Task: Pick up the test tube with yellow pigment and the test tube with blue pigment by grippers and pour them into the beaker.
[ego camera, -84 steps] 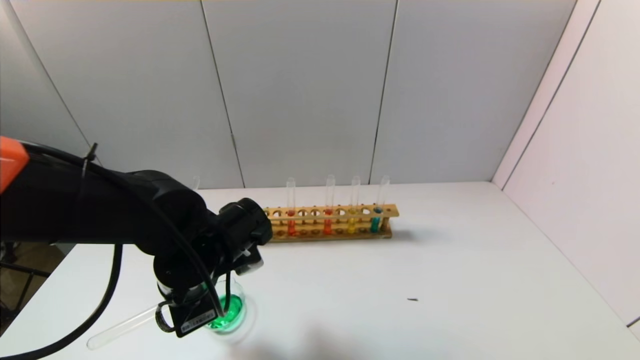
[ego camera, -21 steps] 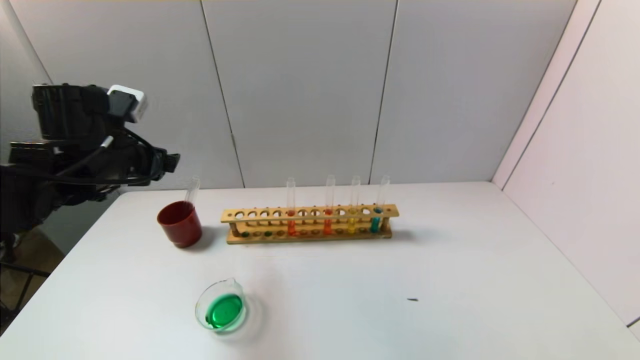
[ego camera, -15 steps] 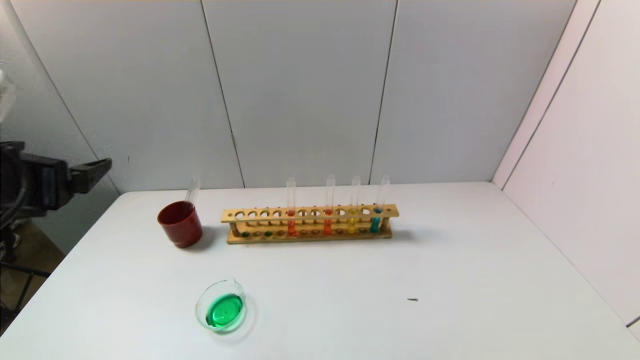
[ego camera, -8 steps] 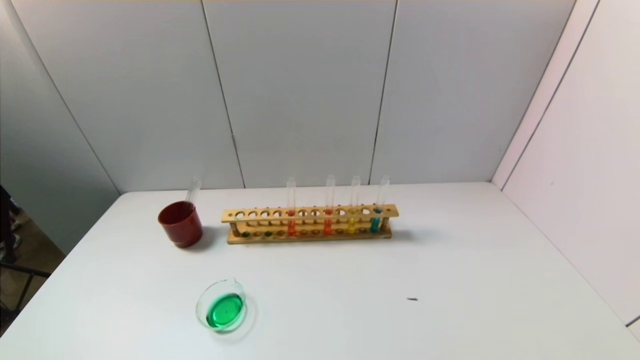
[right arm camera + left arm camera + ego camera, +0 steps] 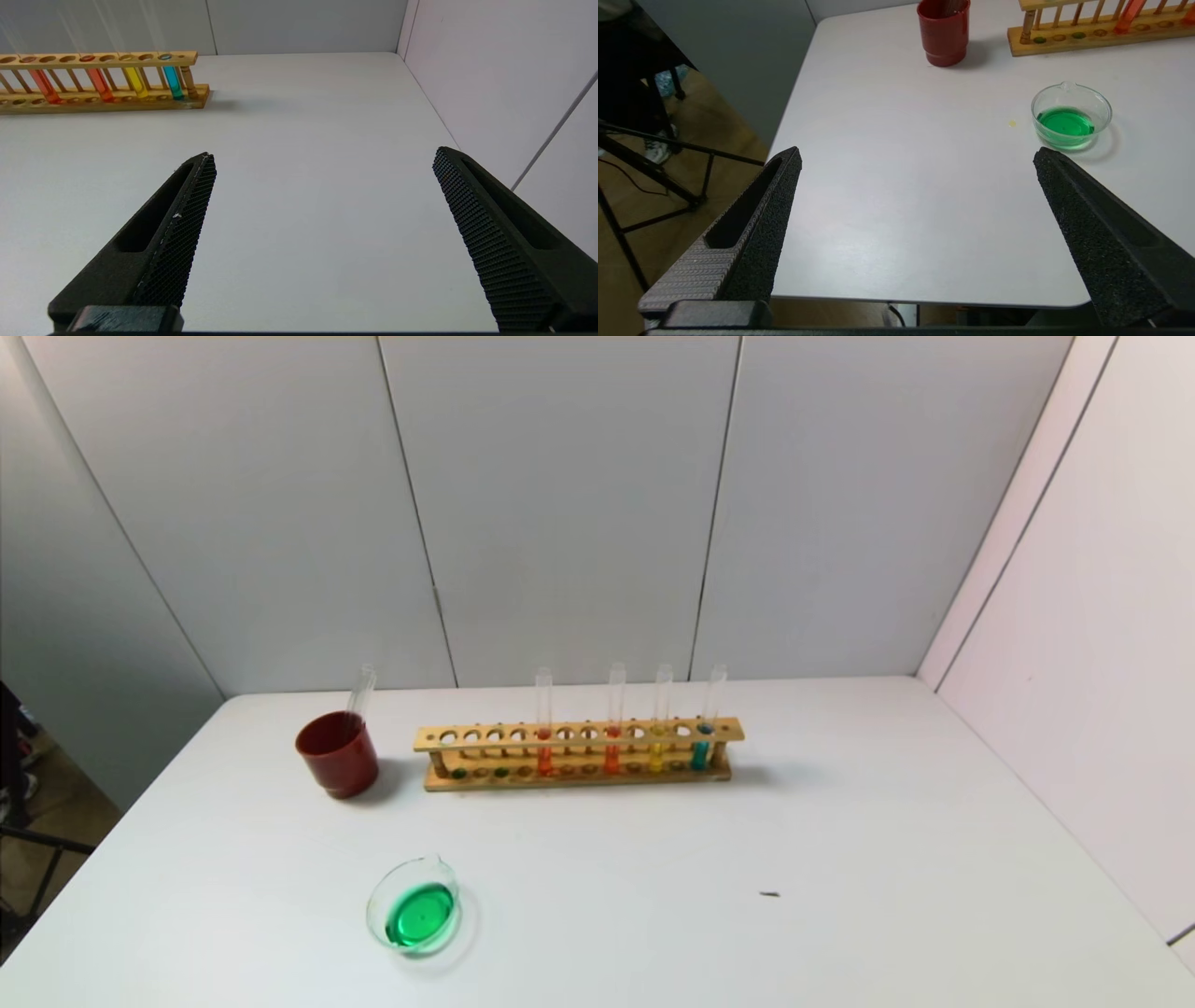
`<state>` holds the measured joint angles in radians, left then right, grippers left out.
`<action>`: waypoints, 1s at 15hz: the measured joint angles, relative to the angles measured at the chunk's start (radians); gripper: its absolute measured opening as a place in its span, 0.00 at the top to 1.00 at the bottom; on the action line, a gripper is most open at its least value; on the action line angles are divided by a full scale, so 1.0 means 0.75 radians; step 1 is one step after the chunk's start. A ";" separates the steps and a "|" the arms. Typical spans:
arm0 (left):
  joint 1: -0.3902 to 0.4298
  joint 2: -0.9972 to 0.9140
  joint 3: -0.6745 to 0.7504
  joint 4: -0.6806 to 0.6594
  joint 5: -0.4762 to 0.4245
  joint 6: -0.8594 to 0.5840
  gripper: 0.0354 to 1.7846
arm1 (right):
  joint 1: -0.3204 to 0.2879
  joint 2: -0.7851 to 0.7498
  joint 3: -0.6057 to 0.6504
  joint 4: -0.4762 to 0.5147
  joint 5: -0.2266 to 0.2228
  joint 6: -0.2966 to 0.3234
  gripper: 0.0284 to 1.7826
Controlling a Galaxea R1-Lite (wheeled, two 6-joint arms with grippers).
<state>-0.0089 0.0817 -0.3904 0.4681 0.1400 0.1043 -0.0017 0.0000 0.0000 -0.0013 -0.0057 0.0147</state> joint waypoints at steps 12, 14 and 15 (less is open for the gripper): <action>0.010 -0.111 0.518 -0.633 -0.199 -0.144 0.02 | 0.000 0.000 0.000 0.000 -0.001 -0.002 0.05; 0.010 -0.111 0.518 -0.634 -0.199 -0.144 0.02 | 0.000 0.000 0.000 0.002 -0.001 -0.008 0.05; 0.010 -0.111 0.518 -0.634 -0.199 -0.145 0.02 | 0.000 0.000 0.000 0.002 0.000 -0.009 0.05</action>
<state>-0.0017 -0.0019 -0.0017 -0.0072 -0.0096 -0.0043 -0.0017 0.0000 0.0000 0.0000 -0.0057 0.0077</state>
